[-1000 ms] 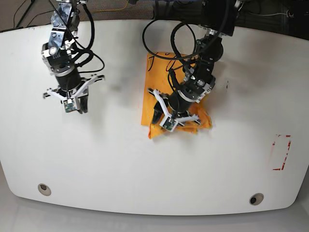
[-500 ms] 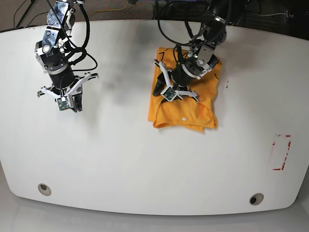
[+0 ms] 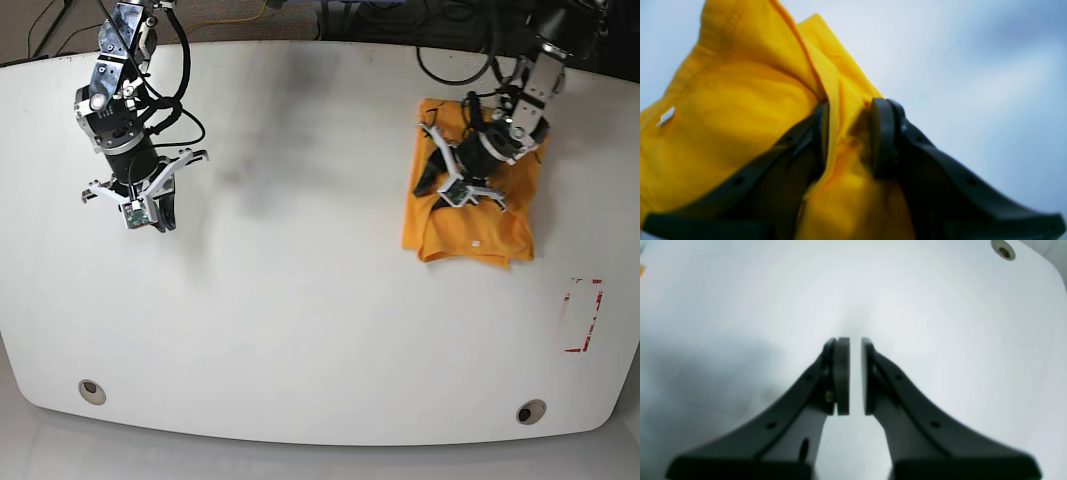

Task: Layout the t-shirt on the table in an organized manner, then fold the t-shirt properly
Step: 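Drag the folded shirt with the left gripper toward the table's side edge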

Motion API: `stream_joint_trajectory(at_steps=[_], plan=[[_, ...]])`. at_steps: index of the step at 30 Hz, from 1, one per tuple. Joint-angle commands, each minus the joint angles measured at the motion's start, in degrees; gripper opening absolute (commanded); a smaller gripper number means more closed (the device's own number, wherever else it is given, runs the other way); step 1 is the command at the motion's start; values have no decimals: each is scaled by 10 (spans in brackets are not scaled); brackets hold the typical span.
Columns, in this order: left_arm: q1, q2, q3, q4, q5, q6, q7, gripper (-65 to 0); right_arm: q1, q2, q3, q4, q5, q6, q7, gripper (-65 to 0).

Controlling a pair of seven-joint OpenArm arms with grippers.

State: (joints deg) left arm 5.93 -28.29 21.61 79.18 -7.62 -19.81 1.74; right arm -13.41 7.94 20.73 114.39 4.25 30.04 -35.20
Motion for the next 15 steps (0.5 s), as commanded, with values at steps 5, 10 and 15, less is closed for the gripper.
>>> stream_joint_trajectory(at_steps=[5,10,15], plan=[[23,-99,1,-35,-34,-39,94,-485,4,5,2,12,4,-2,11,-598],[23,-139,1,-69,-66,-45,94,-485,5,5,2,11,4,-2,11,-598],[25,-166,1,-93,-86,-48,93,-485,6,5,2,11,4,-2,11,-598]])
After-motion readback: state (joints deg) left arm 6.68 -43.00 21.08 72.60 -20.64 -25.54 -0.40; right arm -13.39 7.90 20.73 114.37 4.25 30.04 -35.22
